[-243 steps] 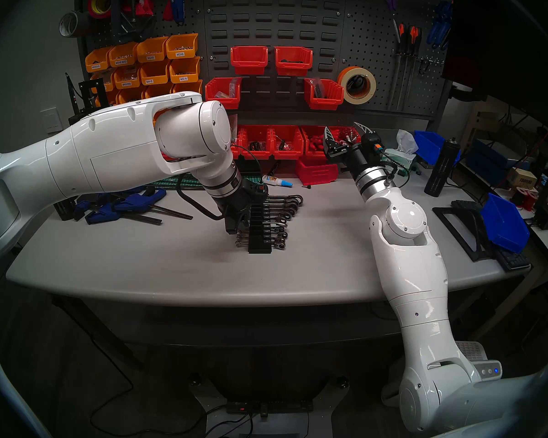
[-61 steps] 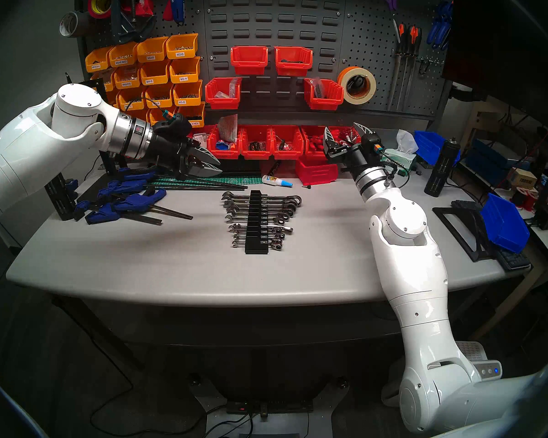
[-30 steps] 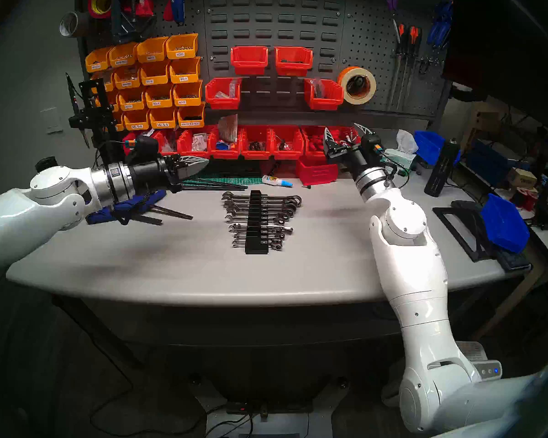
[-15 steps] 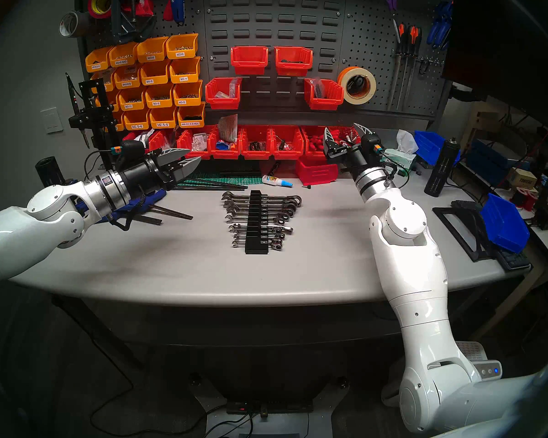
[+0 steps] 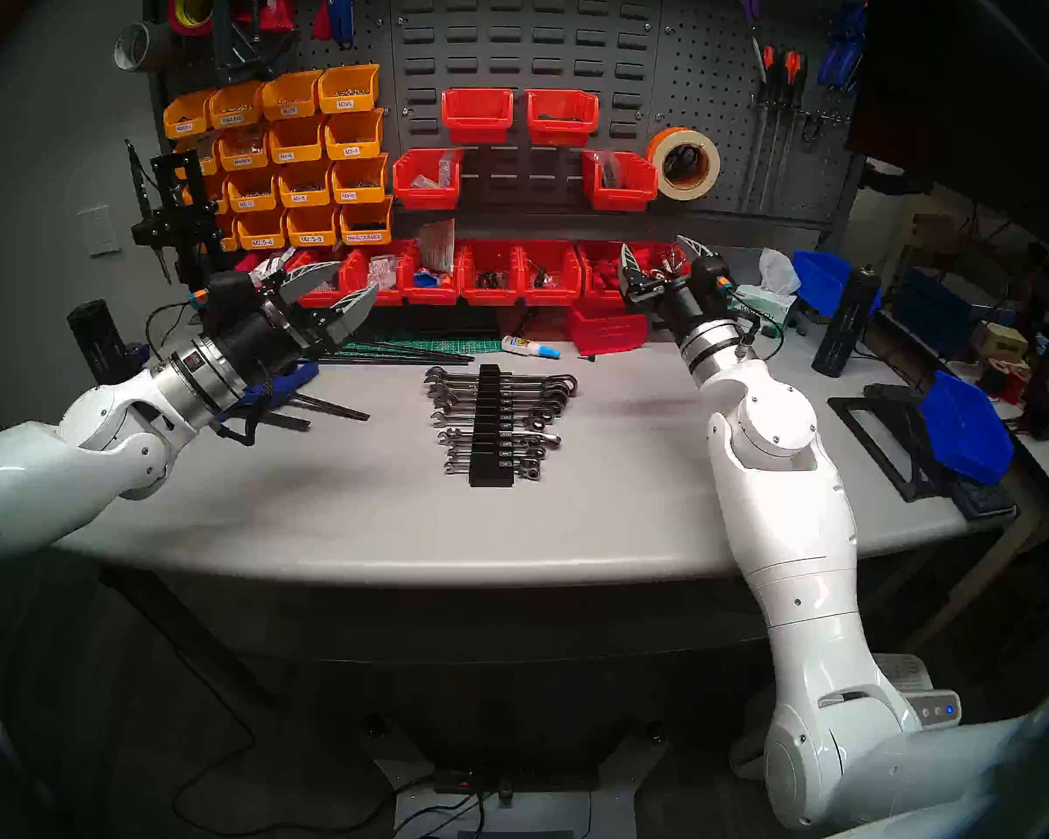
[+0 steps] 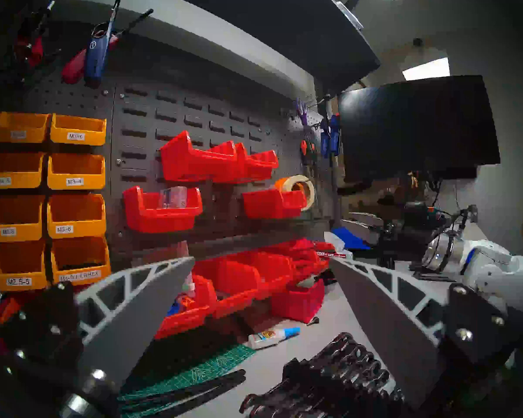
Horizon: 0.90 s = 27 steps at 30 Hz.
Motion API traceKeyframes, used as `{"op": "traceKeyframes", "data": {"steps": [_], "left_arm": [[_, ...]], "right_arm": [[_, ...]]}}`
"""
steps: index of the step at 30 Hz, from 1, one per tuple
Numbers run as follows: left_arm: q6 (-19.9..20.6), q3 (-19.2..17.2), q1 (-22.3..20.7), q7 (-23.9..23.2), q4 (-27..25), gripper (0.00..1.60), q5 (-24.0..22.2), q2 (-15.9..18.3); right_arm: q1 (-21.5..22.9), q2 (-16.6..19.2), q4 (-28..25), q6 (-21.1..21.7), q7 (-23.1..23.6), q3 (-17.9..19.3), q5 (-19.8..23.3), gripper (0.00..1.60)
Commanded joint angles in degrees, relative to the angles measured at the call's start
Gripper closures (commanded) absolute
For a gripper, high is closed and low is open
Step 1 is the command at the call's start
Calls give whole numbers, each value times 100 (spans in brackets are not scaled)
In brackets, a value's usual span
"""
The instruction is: Put the wrenches on the table into the correct slot in the case
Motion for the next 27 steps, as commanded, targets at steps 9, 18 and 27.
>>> {"op": "traceKeyframes", "data": {"steps": [9, 18, 27], "left_arm": [[-903, -95, 4, 9, 96, 0, 41, -106], [-951, -88, 7, 14, 105, 0, 50, -115], [-967, -86, 8, 10, 106, 0, 52, -115]], "right_arm": [[170, -3, -207, -38, 8, -9, -3, 0], [169, -3, -207, -38, 8, -9, -3, 0], [169, -3, -207, -38, 8, -9, -3, 0]]}}
